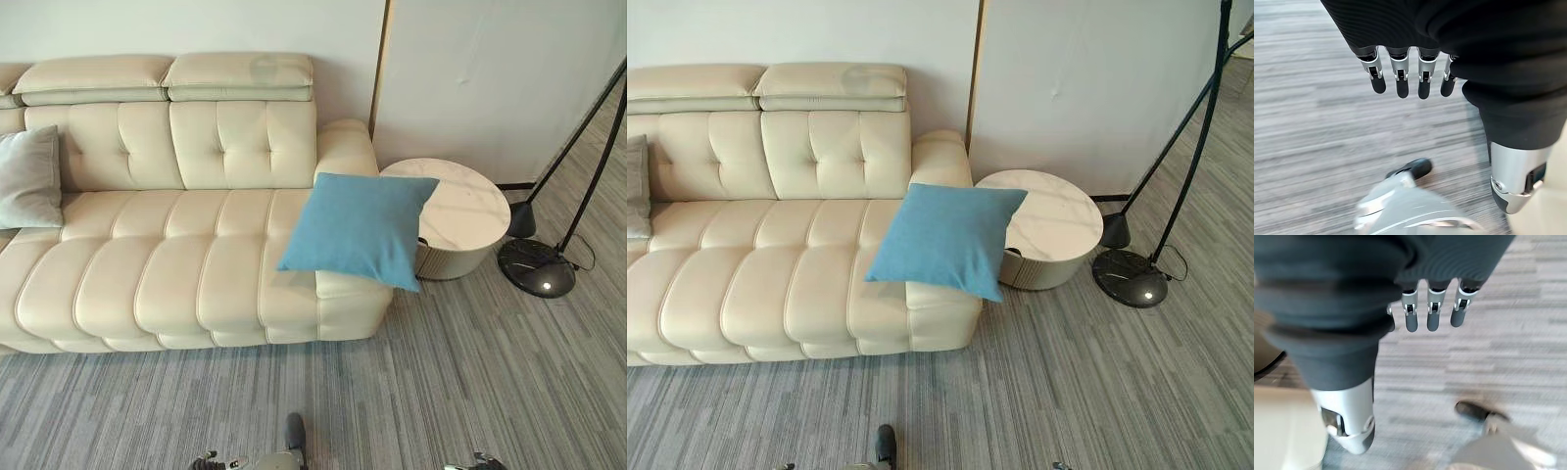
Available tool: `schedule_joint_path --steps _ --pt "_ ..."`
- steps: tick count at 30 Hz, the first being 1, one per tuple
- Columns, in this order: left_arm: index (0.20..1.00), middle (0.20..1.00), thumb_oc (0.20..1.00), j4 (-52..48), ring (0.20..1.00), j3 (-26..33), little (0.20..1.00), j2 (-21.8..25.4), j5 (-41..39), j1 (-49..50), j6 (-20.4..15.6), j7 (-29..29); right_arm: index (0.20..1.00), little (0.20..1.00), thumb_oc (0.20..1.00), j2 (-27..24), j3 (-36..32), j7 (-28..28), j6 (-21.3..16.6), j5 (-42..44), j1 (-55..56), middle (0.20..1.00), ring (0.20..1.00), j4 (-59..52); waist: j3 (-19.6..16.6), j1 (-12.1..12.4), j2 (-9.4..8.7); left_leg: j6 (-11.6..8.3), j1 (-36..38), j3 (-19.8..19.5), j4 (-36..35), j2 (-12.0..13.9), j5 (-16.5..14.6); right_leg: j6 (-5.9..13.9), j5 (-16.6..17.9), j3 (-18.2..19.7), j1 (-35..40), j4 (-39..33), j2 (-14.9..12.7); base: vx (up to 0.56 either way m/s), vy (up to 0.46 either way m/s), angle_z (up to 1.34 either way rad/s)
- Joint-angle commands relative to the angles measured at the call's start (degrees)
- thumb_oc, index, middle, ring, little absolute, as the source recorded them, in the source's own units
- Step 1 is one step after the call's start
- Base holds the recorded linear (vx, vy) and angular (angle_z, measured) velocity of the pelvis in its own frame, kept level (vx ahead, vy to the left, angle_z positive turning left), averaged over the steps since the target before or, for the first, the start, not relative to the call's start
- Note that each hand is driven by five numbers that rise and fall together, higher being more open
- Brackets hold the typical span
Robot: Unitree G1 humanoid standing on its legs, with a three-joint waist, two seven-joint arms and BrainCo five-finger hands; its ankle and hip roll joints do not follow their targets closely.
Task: Pick up all the scattered cushions and arrange them neatly on the sofa.
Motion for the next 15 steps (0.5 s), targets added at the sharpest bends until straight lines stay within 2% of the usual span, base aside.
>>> schedule_joint_path --steps 1,3,4,5,6,7,8,9,11,13,15 --pt "1.000 1.000 1.000 -1.4 1.000 -0.9 1.000 1.6 1.1 -1.7 -0.2 0.3 1.000 1.000 1.000 -2.3 0.2 0.3 -0.1 -0.5 -2.6 1.000 1.000 -2.9 0.8 0.8 -0.75 -2.88 -4.2 -2.3 2.3 2.0 -2.9 2.07 5.8 2.8 -4.9 9.2 0.4 0.22 0.283 -0.02" --pt "1.000 1.000 1.000 -1.7 1.000 -0.9 1.000 1.9 0.7 -2.1 -0.3 0.6 1.000 1.000 1.000 -1.9 -0.1 0.2 -0.4 -0.2 -2.6 1.000 1.000 -3.8 1.3 0.1 -0.57 -1.80 -1.9 -2.1 1.8 1.0 -4.9 2.44 10.3 1.9 -8.4 15.0 -0.8 0.17 0.182 0.15" --pt "1.000 1.000 1.000 -1.8 1.000 -0.9 1.000 2.0 0.5 -2.4 -0.3 0.6 1.000 1.000 1.000 -1.7 -0.1 0.2 -0.4 0.0 -2.5 1.000 1.000 -4.0 1.5 -0.1 -0.42 -1.55 -0.6 -2.1 1.3 0.8 -5.5 2.03 11.0 1.1 -10.2 16.4 -1.4 0.18 0.130 0.31" --pt "1.000 1.000 1.000 -1.8 1.000 -0.9 1.000 2.1 0.2 -2.7 -0.4 0.7 1.000 1.000 1.000 -1.6 -0.2 0.2 -0.4 0.1 -2.5 1.000 1.000 -4.1 1.8 -0.3 -0.05 -1.62 0.3 -2.1 1.1 0.8 -6.0 1.36 10.3 0.1 -11.7 16.3 -1.7 0.19 0.076 0.11" --pt "1.000 1.000 1.000 -1.8 1.000 -0.8 1.000 2.3 0.1 -3.0 -0.4 0.8 1.000 1.000 1.000 -1.7 -0.3 0.1 -0.4 0.2 -2.6 1.000 1.000 -4.1 2.1 -0.4 0.24 -1.77 1.2 -2.2 0.9 0.9 -6.6 0.67 8.6 -1.5 -12.9 14.1 -1.8 0.27 0.019 -0.11" --pt "1.000 1.000 1.000 -1.8 1.000 -0.9 1.000 2.4 0.1 -3.5 -0.5 0.9 1.000 1.000 1.000 -1.9 -0.5 -0.1 -0.2 0.5 -2.8 1.000 1.000 -3.9 2.7 -1.2 0.66 -2.07 2.2 -2.6 1.1 0.9 -7.4 0.14 6.5 -3.2 -13.7 8.8 -1.6 0.20 -0.016 0.01" --pt "1.000 1.000 1.000 -1.8 1.000 -0.9 1.000 2.4 0.1 -3.5 -0.5 0.9 1.000 1.000 1.000 -1.9 -0.5 -0.1 -0.2 0.5 -2.8 1.000 1.000 -3.9 2.9 -1.3 0.69 -2.10 2.4 -2.7 1.1 1.0 -7.4 0.12 6.5 -3.3 -13.4 8.7 -1.5 0.20 -0.042 0.12" --pt "1.000 1.000 1.000 -1.7 1.000 -1.2 1.000 2.4 0.1 -3.8 -0.6 1.0 1.000 1.000 1.000 -2.1 -0.5 -0.3 -0.1 0.6 -3.1 1.000 1.000 -3.9 3.2 -1.7 0.64 -2.22 3.0 -2.7 1.1 0.8 -7.9 0.17 6.8 -3.4 -15.1 4.9 -1.1 0.15 -0.047 0.19" --pt "1.000 1.000 1.000 -1.7 1.000 -1.2 1.000 2.4 0.4 -4.0 -0.6 1.0 1.000 1.000 1.000 -2.3 -0.7 -0.5 0.1 0.8 -3.2 1.000 1.000 -3.9 3.6 -2.5 0.21 -2.54 4.5 -3.3 0.8 0.2 -8.8 0.87 8.7 -2.7 -16.2 -3.4 -0.2 0.22 -0.078 0.05" --pt "1.000 1.000 1.000 -1.4 1.000 -1.1 1.000 2.6 1.0 -4.8 -0.8 1.0 1.000 1.000 1.000 -2.4 -1.4 -0.7 0.3 1.3 -3.1 1.000 1.000 -4.0 4.8 -4.0 -0.22 -3.30 7.1 -3.3 0.6 0.0 -10.1 2.43 12.4 -2.7 -19.4 -10.7 0.5 0.24 -0.100 -0.07" --pt "1.000 1.000 1.000 -1.4 1.000 -1.3 1.000 2.6 1.5 -5.3 -1.1 1.0 1.000 1.000 1.000 -2.5 -1.6 -0.9 0.2 1.1 -2.9 1.000 1.000 -3.7 5.1 -4.6 -0.44 -3.60 8.1 -3.2 0.7 -0.1 -11.0 2.98 13.7 -3.7 -20.4 -13.3 0.7 0.21 -0.121 0.03"
